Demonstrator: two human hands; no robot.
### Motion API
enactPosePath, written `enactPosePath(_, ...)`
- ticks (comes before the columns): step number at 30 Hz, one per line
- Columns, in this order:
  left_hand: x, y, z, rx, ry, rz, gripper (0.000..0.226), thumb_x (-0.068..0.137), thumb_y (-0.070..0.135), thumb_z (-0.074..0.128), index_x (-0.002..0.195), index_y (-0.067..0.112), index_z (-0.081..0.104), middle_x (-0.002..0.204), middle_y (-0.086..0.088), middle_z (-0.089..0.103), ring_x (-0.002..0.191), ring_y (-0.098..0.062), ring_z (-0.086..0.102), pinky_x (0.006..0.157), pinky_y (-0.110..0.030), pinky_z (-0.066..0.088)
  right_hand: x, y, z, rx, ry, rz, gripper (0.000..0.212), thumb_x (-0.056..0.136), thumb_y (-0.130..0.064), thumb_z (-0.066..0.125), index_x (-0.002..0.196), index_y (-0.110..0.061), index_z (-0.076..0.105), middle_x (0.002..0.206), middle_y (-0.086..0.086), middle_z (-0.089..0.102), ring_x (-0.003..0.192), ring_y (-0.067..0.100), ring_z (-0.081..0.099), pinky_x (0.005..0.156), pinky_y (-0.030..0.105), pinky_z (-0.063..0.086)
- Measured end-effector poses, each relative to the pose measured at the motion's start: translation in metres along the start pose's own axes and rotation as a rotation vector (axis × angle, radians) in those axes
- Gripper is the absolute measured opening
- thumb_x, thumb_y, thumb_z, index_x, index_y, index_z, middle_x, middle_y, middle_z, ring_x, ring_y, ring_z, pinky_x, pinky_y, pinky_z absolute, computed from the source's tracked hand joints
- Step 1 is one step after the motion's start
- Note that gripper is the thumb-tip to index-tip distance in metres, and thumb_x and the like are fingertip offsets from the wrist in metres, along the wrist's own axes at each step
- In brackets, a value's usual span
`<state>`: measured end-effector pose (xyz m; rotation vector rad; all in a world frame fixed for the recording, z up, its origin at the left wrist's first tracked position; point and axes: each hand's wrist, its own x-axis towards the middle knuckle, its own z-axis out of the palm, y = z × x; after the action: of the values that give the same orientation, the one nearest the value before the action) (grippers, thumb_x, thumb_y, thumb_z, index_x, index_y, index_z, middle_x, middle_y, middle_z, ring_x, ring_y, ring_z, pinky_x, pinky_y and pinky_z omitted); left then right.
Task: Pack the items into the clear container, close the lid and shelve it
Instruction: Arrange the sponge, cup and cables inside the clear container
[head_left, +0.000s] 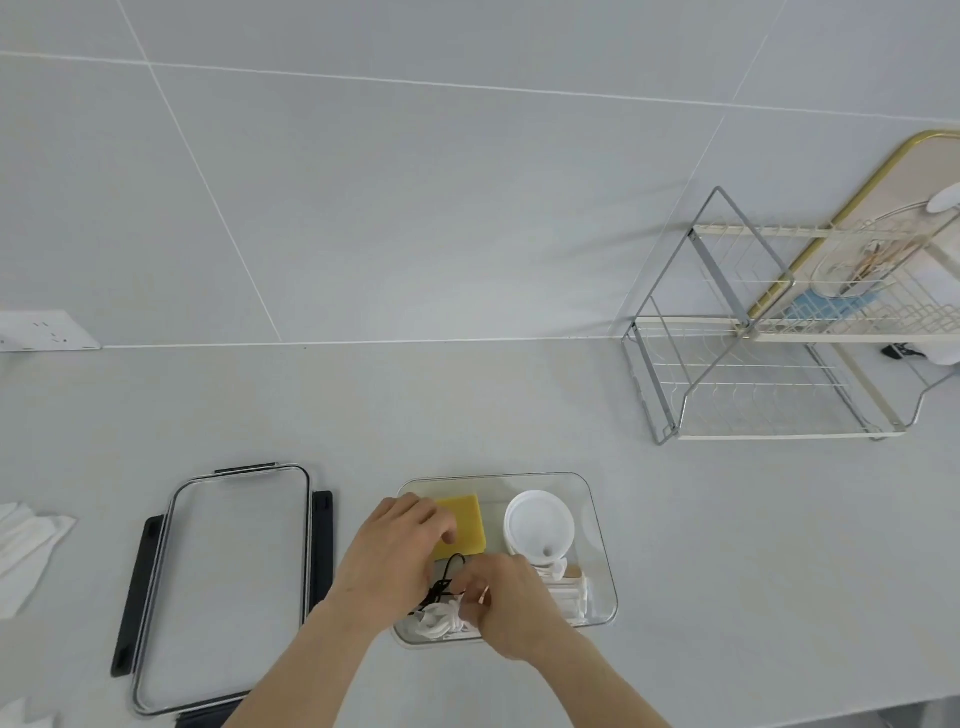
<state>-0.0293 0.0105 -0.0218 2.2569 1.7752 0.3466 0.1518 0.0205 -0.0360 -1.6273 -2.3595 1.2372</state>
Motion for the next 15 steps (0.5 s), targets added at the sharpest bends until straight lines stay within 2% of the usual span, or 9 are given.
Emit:
enactPosePath(2, 0.002, 0.006, 0.002, -0.004, -0.096, 0.011, 0.024, 0.075, 0.013, 0.058, 0.094, 0.028, 0.056, 0.094, 0.013, 0.064, 0.094, -0.017, 0.055, 0.082, -0.029, 0.041, -0.002, 0.001, -0.001, 0.007, -0.001, 0.009, 0.023, 0.082, -0.006, 0.062, 0.093, -0.022, 0.074, 0.086, -0.007, 0.077, 0.070, 0.008, 0.054, 0.073, 0.028, 0.052)
enactPosePath(4, 0.003, 0.012, 0.004, 0.018, -0.199, 0.051, 0.013, 0.078, 0.027, 0.055, 0.090, 0.029, 0.053, 0.090, 0.009, 0.065, 0.087, -0.020, 0.059, 0.073, -0.031, 0.041, -0.002, 0.002, -0.002, 0.020, -0.013, 0.016, 0.027, 0.079, -0.001, 0.058, 0.088, -0.020, 0.075, 0.089, -0.004, 0.079, 0.071, 0.010, 0.058, 0.073, 0.028, 0.052)
enactPosePath(6, 0.001, 0.015, 0.008, 0.028, -0.269, 0.066, 0.016, 0.077, 0.037, 0.054, 0.089, 0.029, 0.049, 0.087, 0.007, 0.066, 0.081, -0.023, 0.061, 0.064, -0.034, 0.039, -0.003, 0.005, -0.005, 0.070, -0.018, 0.030, 0.034, 0.077, 0.006, 0.052, 0.084, -0.018, 0.075, 0.088, -0.004, 0.078, 0.072, 0.013, 0.062, 0.072, 0.029, 0.054)
enactPosePath(8, 0.000, 0.015, 0.009, 0.037, -0.333, 0.047, 0.027, 0.072, 0.044, 0.058, 0.092, 0.030, 0.048, 0.089, 0.007, 0.067, 0.080, -0.023, 0.061, 0.061, -0.033, 0.038, -0.005, 0.012, -0.011, 0.118, 0.049, 0.072, 0.034, 0.077, 0.007, 0.051, 0.082, -0.018, 0.074, 0.079, -0.011, 0.072, 0.067, 0.007, 0.062, 0.069, 0.029, 0.055)
enactPosePath(9, 0.001, 0.016, 0.009, 0.048, -0.379, 0.033, 0.031, 0.069, 0.043, 0.061, 0.094, 0.030, 0.049, 0.091, 0.008, 0.068, 0.081, -0.022, 0.062, 0.061, -0.032, 0.038, -0.007, 0.016, -0.015, 0.097, 0.095, 0.097, 0.031, 0.079, 0.004, 0.053, 0.082, -0.020, 0.072, 0.075, -0.014, 0.068, 0.066, 0.004, 0.060, 0.067, 0.027, 0.053)
enactPosePath(11, 0.004, 0.020, 0.010, 0.080, -0.458, 0.011, 0.033, 0.070, 0.039, 0.066, 0.098, 0.030, 0.053, 0.094, 0.007, 0.069, 0.084, -0.022, 0.062, 0.062, -0.030, 0.036, -0.012, 0.024, -0.022, -0.027, 0.097, 0.129, 0.024, 0.083, -0.006, 0.057, 0.089, -0.025, 0.071, 0.079, -0.015, 0.069, 0.078, 0.009, 0.064, 0.074, 0.025, 0.050)
enactPosePath(13, 0.006, 0.025, 0.012, 0.108, -0.495, 0.000, 0.032, 0.073, 0.032, 0.068, 0.103, 0.028, 0.056, 0.096, 0.005, 0.069, 0.086, -0.025, 0.063, 0.062, -0.030, 0.035, -0.015, 0.029, -0.027, -0.110, -0.035, 0.127, 0.019, 0.089, -0.017, 0.058, 0.098, -0.028, 0.072, 0.094, -0.011, 0.075, 0.093, 0.017, 0.068, 0.087, 0.029, 0.053)
enactPosePath(15, 0.006, 0.027, 0.015, 0.117, -0.510, -0.008, 0.032, 0.076, 0.025, 0.066, 0.107, 0.027, 0.057, 0.101, 0.004, 0.068, 0.091, -0.026, 0.063, 0.065, -0.031, 0.037, -0.018, 0.030, -0.030, -0.153, -0.139, 0.091, 0.017, 0.094, -0.025, 0.055, 0.097, -0.028, 0.072, 0.102, -0.005, 0.076, 0.096, 0.022, 0.067, 0.090, 0.037, 0.055)
